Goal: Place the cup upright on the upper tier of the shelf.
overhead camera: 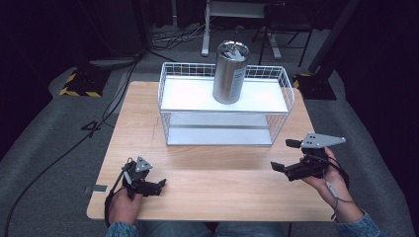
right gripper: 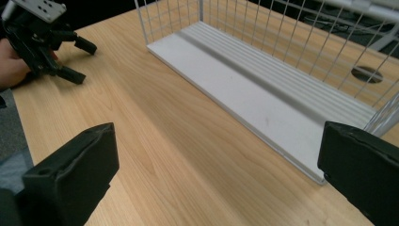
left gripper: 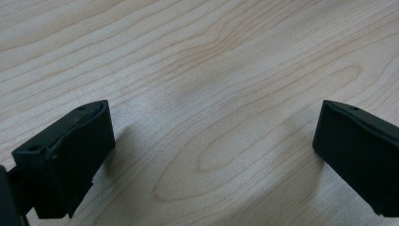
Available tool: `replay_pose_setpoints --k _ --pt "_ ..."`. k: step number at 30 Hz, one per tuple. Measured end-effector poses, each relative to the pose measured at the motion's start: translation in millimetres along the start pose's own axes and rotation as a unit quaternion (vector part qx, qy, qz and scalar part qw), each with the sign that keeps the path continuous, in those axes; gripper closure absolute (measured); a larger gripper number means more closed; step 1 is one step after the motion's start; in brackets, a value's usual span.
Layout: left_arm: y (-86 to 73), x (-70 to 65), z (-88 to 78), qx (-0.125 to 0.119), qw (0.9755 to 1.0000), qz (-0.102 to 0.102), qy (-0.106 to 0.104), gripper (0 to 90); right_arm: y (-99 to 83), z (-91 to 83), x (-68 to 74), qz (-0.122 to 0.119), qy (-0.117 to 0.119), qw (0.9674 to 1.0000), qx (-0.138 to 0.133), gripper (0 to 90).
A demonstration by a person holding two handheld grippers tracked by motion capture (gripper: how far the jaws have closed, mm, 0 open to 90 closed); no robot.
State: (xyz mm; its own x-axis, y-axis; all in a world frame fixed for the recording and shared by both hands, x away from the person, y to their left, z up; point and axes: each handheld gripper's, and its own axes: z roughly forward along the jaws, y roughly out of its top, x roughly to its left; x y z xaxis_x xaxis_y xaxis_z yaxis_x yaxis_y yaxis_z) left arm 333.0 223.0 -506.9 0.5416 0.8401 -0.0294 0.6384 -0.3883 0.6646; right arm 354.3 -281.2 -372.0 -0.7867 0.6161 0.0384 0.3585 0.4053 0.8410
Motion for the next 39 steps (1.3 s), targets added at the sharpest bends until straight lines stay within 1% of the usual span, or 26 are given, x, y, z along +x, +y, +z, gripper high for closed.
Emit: replay_pose_setpoints --k 3,6,11,14,21,27,30,32,35,39 --pt "0.0 0.1 0.0 0.0 1.0 0.001 0.0 0.0 -10.2 5.9 -1.8 0.01 0.003 0.9999 0.006 0.0" --pt "0.0 0.0 0.0 0.0 1.0 0.0 0.0 0.0 -20.8 12.4 -3.0 0.015 0.003 0.9998 0.013 0.0" --pt "0.0 0.1 -0.1 0.0 1.0 0.001 0.0 0.0 -38.6 24.9 -3.6 0.003 -0.006 0.9995 0.031 0.0" --pt "0.0 0.0 0.0 0.0 1.0 0.0 0.0 0.0 -47.7 31.2 -3.2 0.003 -0.004 0.9995 0.033 0.0" --pt "0.0 0.1 0.0 0.0 1.0 0.001 0.0 0.0 -66.5 45.9 0.6 0.0 -0.009 0.9992 0.04 0.0" --pt "0.1 0.2 0.0 0.0 1.0 0.001 0.0 0.0 -77.8 55.8 3.8 -0.001 -0.013 0.9986 0.052 0.0" --pt "0.1 0.2 0.0 0.0 1.0 0.001 0.0 0.0 -80.3 59.7 6.2 -0.015 -0.029 0.9976 0.061 0.0" --pt "0.0 0.1 0.0 0.0 1.0 0.001 0.0 0.0 -81.8 62.7 6.8 -0.018 -0.035 0.997 0.067 0.7" --pt "0.0 0.0 0.0 0.0 1.0 0.0 0.0 0.0 -84.5 67.3 7.3 -0.013 -0.035 0.9965 0.074 2.1" --pt "0.0 0.0 0.0 0.0 1.0 0.0 0.0 0.0 -87.3 72.0 8.5 -0.014 -0.035 0.996 0.081 4.9"
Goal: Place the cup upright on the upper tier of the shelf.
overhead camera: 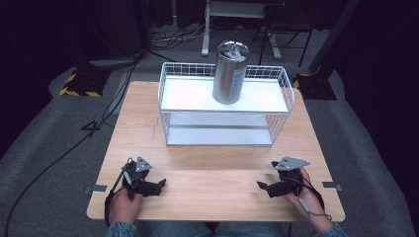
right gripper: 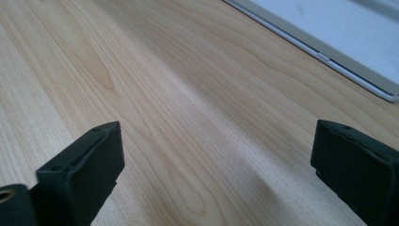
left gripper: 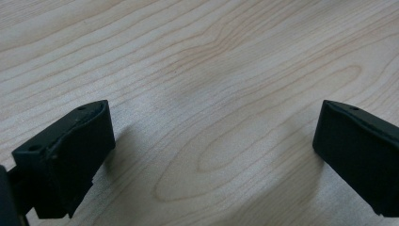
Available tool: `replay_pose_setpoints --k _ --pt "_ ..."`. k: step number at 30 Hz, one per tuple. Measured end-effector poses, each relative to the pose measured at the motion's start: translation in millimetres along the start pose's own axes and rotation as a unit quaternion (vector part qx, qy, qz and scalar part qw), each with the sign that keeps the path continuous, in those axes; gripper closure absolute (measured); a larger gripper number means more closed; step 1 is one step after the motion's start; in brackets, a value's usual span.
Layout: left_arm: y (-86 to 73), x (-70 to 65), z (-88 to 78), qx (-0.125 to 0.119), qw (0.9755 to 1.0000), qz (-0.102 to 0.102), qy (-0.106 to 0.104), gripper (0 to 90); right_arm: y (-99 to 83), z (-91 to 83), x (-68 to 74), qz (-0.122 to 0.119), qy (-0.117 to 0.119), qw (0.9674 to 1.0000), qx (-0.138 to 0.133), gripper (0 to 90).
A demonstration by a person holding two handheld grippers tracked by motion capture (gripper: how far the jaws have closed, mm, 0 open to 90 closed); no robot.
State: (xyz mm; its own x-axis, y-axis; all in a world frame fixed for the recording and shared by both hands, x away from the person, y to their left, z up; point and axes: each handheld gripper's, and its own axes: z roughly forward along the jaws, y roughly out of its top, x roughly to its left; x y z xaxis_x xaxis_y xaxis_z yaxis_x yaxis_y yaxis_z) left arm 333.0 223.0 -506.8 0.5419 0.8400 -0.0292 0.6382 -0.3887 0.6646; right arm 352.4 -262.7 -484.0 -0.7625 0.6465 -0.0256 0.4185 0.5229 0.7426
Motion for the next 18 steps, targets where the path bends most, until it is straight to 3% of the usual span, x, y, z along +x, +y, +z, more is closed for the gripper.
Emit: replay_pose_setpoints --k 9,13,18 --pt "0.0 0.1 0.0 0.0 1.0 0.001 0.0 0.0 -3.1 8.0 0.9 -0.007 0.003 0.9998 0.02 15.3" --pt "0.0 0.1 0.0 0.0 1.0 0.001 0.0 0.0 -8.1 13.5 0.8 0.0 0.004 0.9994 0.035 14.8" --pt "-0.1 0.0 0.0 0.0 1.0 0.0 0.0 0.0 -13.7 17.4 0.6 0.011 0.003 0.9999 0.011 10.3"
